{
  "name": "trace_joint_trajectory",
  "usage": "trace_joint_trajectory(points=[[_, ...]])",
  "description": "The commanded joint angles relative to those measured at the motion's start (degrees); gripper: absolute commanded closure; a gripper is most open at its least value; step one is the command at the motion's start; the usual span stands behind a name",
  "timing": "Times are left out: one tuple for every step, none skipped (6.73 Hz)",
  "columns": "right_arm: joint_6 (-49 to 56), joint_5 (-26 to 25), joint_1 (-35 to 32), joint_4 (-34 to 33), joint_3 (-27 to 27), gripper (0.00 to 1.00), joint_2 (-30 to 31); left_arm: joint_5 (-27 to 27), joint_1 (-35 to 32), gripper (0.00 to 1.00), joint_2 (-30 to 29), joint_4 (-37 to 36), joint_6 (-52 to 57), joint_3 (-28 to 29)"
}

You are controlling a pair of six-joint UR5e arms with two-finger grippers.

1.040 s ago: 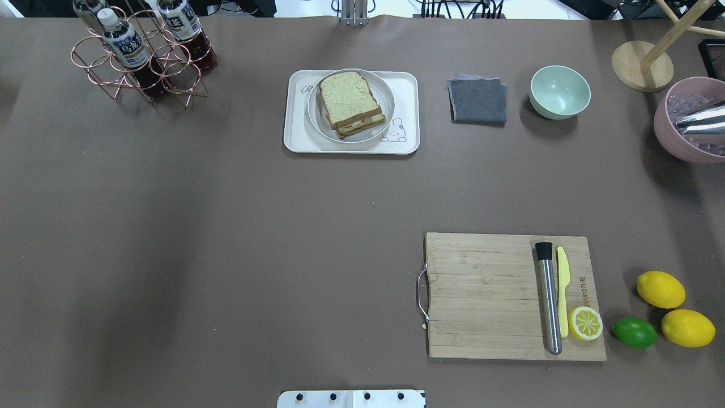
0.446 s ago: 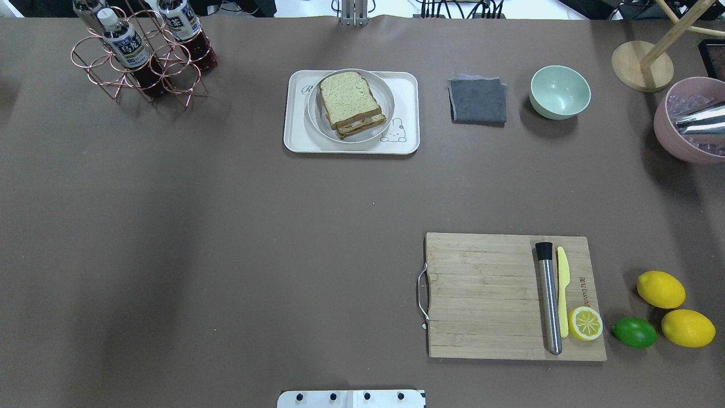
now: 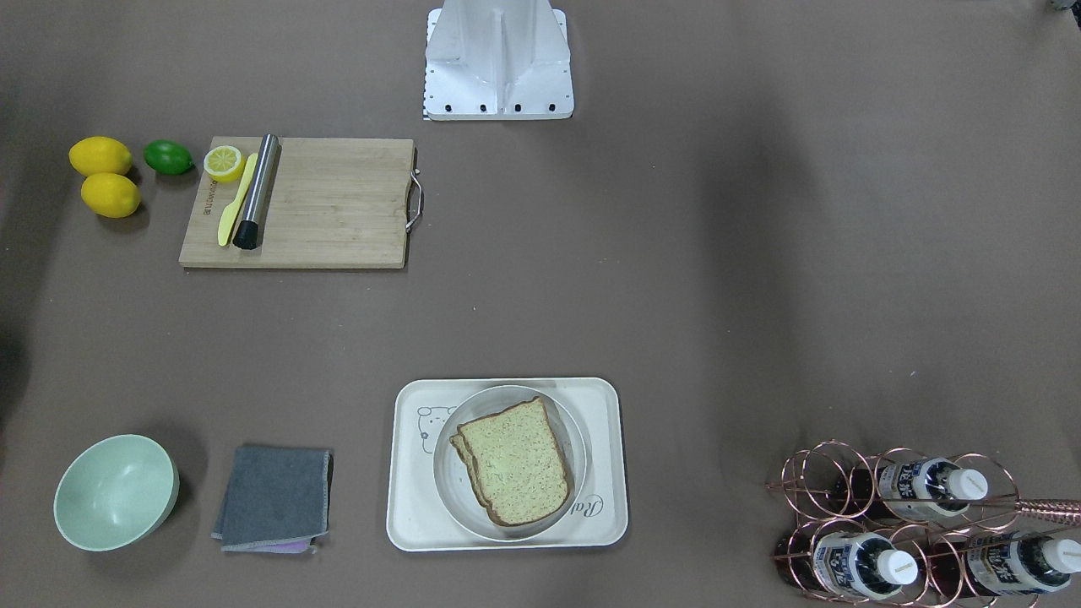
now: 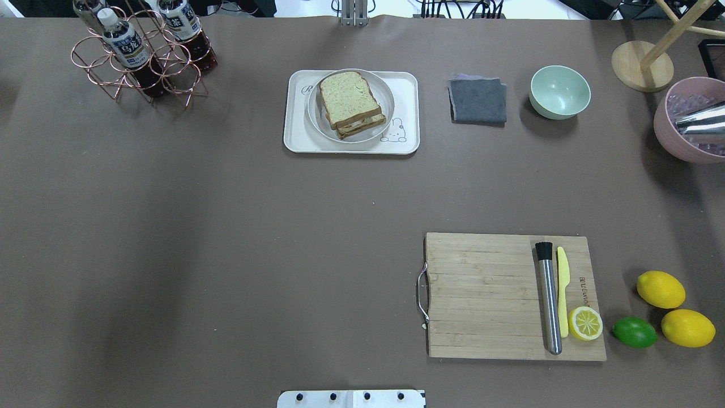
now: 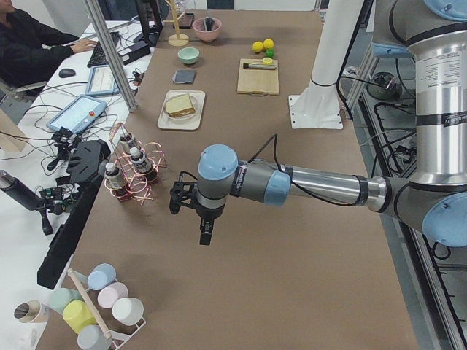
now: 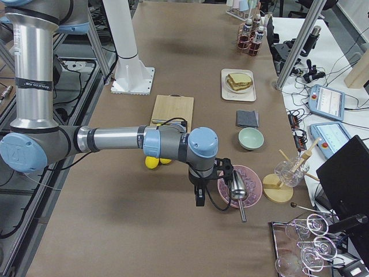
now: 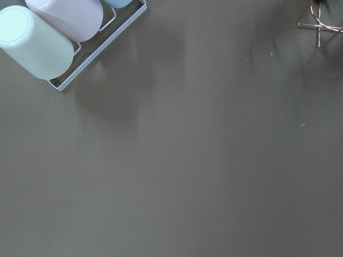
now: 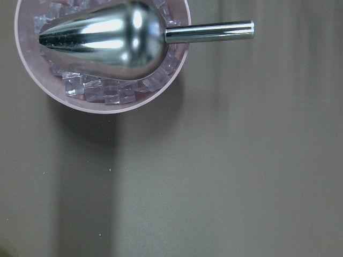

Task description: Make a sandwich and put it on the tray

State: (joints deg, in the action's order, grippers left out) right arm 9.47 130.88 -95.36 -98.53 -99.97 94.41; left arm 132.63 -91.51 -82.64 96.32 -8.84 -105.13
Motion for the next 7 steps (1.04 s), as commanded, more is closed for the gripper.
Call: trace_joint_trajectory(points=[[-0.1, 0.1, -0.1, 0.0, -0.4, 0.0, 0.1, 0.5, 0.3, 0.02, -0.1, 0.0, -0.1, 0.2], [-0.1, 0.1, -0.2, 0.0, -0.3, 0.0, 0.0, 0.5, 0.3, 0.02, -0.1, 0.0, -0.1, 0.3], [0.0, 0.0, -0.2, 0.0, 0.3, 0.0, 0.0, 0.5, 0.3, 0.02, -0.1, 0.2, 0.0, 0.4], [-0.1, 0.0, -0.2, 0.0, 0.1, 0.0, 0.0, 0.5, 0.3, 0.02, -0.2, 0.2, 0.0, 0.4], [-0.1, 0.0, -0.2, 0.0, 0.1, 0.0, 0.0, 0.5, 0.3, 0.02, -0.4, 0.0, -0.1, 0.4], [-0.1, -0.1, -0.2, 0.0, 0.4, 0.0, 0.1, 0.5, 0.3, 0.02, -0.9, 0.0, -0.1, 0.4], [-0.1, -0.3, -0.2, 0.0, 0.0, 0.0, 0.0, 0.5, 0.3, 0.02, -0.9, 0.0, -0.1, 0.3]])
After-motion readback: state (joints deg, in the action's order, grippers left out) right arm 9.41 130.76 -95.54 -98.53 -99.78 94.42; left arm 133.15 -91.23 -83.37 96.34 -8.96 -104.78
